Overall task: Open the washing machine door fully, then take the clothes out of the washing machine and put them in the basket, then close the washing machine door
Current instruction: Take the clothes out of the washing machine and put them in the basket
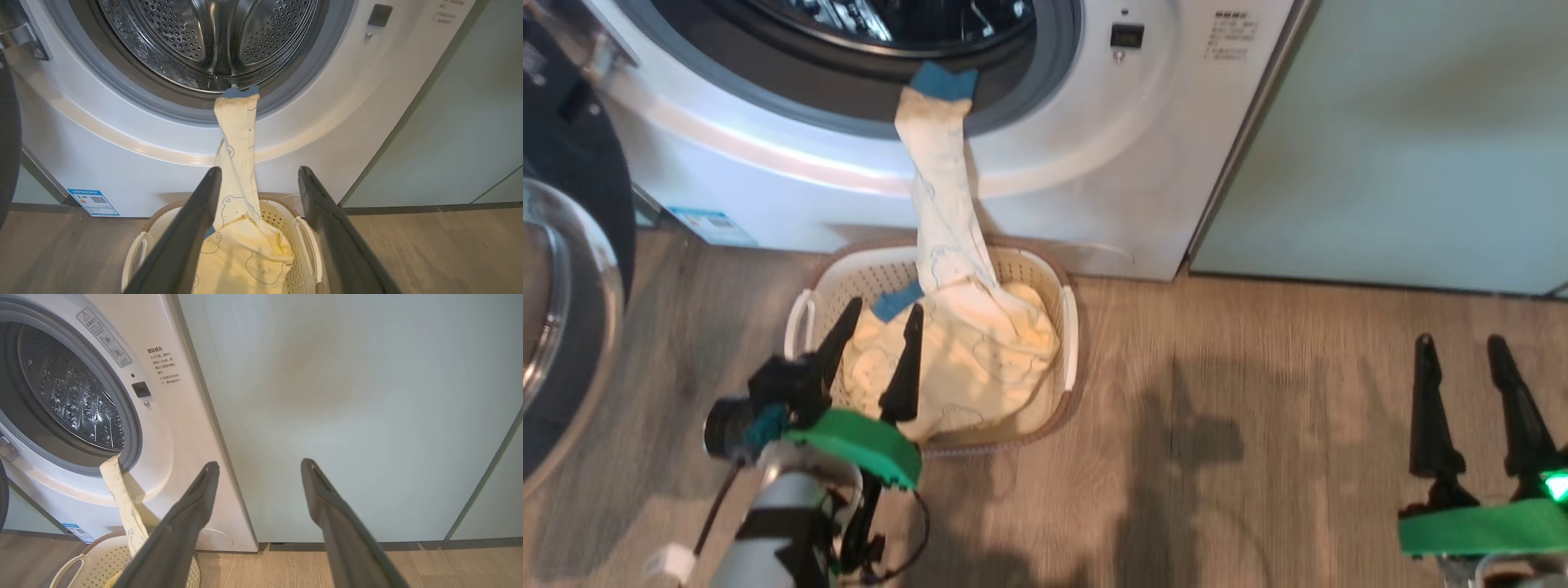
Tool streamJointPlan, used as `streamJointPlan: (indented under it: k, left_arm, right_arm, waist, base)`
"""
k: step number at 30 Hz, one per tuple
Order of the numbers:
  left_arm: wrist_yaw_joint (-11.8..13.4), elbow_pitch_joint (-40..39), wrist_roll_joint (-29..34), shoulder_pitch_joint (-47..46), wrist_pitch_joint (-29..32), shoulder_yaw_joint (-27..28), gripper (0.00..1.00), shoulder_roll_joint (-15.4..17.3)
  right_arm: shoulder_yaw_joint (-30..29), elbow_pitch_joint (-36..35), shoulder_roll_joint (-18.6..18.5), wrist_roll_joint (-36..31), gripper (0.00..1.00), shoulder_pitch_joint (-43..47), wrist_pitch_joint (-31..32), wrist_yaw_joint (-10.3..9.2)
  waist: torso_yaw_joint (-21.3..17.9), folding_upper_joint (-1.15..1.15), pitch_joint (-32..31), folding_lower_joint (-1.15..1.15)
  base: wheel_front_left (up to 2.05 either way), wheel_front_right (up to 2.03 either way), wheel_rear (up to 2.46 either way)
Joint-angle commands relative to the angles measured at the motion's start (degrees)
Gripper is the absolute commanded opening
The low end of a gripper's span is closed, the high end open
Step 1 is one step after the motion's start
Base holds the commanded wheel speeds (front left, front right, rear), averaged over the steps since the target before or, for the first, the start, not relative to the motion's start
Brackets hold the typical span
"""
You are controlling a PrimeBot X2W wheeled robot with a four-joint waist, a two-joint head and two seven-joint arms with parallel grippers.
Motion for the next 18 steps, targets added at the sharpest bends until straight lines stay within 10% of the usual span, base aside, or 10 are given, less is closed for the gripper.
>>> streamJointPlan:
  k: [1,18]
  left_arm:
    - [-0.3,-0.2,-0.6,-3.1,-0.6,2.0,1.0,1.4]
    - [-2.5,23.8,-3.1,-27.7,-1.8,0.7,1.0,4.2]
  right_arm:
    - [1.3,-2.1,-0.8,-0.1,1.0,-2.2,-0.3,-0.16]
    - [1.2,-3.8,-0.8,2.4,1.0,-9.8,-0.3,-0.16]
  waist:
    - [-0.4,0.0,2.2,-0.01]
    - [-3.3,0.0,17.3,-0.01]
  base:
    - [0.0,0.0,0.0]
    - [0.0,0.0,0.0]
